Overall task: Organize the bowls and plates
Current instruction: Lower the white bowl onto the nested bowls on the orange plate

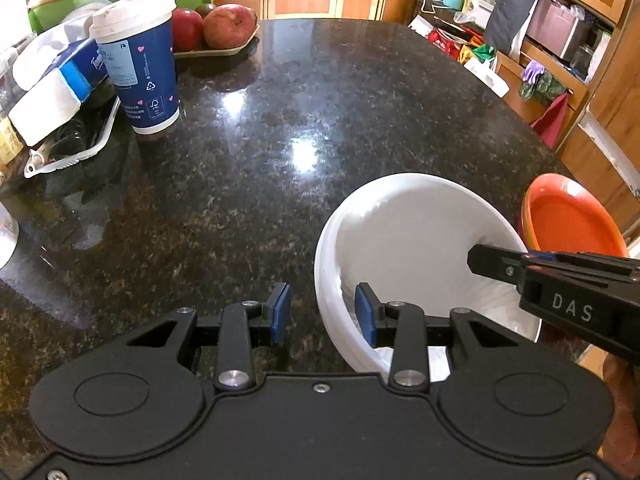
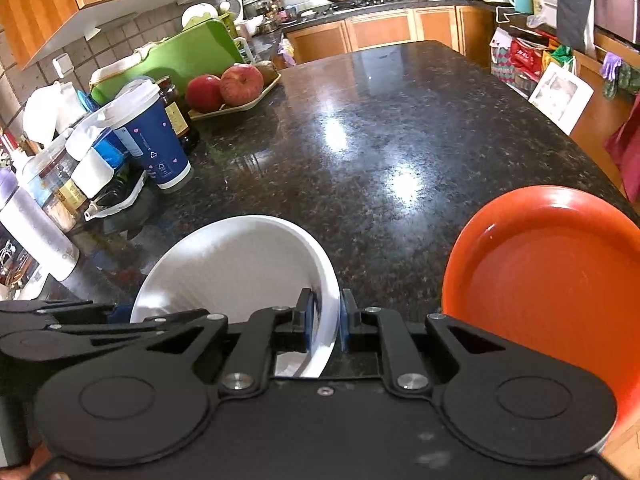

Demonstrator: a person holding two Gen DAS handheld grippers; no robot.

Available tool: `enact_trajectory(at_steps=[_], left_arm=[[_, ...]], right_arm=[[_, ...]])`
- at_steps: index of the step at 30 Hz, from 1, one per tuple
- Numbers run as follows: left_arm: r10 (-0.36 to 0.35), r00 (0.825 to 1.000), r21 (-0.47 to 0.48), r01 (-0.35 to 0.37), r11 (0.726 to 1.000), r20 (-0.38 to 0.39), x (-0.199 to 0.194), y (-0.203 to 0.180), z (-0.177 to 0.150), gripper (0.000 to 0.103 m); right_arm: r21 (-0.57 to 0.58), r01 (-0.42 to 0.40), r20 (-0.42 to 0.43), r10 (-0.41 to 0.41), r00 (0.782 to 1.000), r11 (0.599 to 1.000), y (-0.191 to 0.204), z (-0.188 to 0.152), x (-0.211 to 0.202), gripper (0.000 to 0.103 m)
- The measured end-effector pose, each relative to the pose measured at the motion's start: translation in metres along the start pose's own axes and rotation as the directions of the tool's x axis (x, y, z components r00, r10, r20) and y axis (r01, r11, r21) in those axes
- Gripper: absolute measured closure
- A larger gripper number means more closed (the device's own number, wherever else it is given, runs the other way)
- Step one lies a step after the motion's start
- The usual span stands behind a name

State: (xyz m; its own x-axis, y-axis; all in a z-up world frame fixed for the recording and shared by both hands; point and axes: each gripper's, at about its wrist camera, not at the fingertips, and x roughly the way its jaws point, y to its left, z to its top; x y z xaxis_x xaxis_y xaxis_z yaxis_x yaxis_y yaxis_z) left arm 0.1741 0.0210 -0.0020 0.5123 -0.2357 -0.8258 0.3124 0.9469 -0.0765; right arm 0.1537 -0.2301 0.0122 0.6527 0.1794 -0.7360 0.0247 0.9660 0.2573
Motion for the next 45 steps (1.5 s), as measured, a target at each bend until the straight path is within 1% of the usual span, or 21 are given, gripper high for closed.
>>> enact_trajectory(at_steps=[5,8,10,11,13,14,17,23,33,40,45], left_arm=[[-0.01,1.0,-0.004,0.01,1.0,-0.02,-0.002,0.002,-0.005,0.057],[-0.012,1.0,-0.007,0.012,1.0,-0.021,-0.003,0.004,-0.006,0.058],[-0.018,1.0,-0.009,0.018,1.0,-0.023,-0.003,0.005,-0.007,0.064],[-0.02,1.0,-0.01,0.02,1.0,-0.024,-0.003,0.005,-0.007,0.064],[-0.019,1.0,-0.005,0.019,1.0,-0.023,-0.003,0.004,-0.008,0.071],[-0.022,0.999,-0.002,0.022,1.0,-0.023,-0.003,0.004,-0.009,0.073],[-0.018,1.0,-0.005,0.018,1.0,-0.014,-0.005,0.006,-0.011,0.073],[-0.034,0.999,-0.013,0.034,0.999,0.009,-0.012,0.014,-0.015,0.077],[-0.054,0.998,0.007,0.053,0.999,0.045,-0.025,0.014,-0.013,0.078],[-0.066,0.995,0.036,0.063,0.997,0.081,-0.032,-0.006,0.0,0.078],[-0.083,0.991,0.074,0.076,0.994,0.1,-0.029,-0.035,0.011,0.078]], right_arm=[[0.002,0.027,0.015,-0.027,1.0,1.0,0.004,-0.004,-0.002,0.088],[-0.001,0.041,0.023,-0.041,0.999,0.999,0.007,-0.006,-0.003,0.088],[-0.003,0.047,0.024,-0.047,0.999,0.999,0.009,-0.007,-0.004,0.088],[-0.003,0.047,0.025,-0.047,0.999,0.999,0.011,-0.008,-0.004,0.088],[-0.011,0.045,0.029,-0.045,0.999,0.999,0.014,-0.008,-0.005,0.088],[-0.017,0.043,0.031,-0.043,0.999,0.999,0.015,-0.008,-0.007,0.088],[-0.033,0.052,0.038,-0.05,0.998,0.998,0.021,-0.011,-0.009,0.088],[-0.033,0.057,0.032,-0.056,0.998,0.998,0.025,-0.016,-0.01,0.088],[-0.038,0.058,0.079,-0.055,0.995,0.998,0.026,-0.016,-0.023,0.088],[-0.029,0.065,0.132,-0.06,0.989,0.997,0.015,-0.008,-0.04,0.088],[-0.004,0.091,0.163,-0.089,0.983,0.996,-0.009,-0.005,-0.056,0.088]])
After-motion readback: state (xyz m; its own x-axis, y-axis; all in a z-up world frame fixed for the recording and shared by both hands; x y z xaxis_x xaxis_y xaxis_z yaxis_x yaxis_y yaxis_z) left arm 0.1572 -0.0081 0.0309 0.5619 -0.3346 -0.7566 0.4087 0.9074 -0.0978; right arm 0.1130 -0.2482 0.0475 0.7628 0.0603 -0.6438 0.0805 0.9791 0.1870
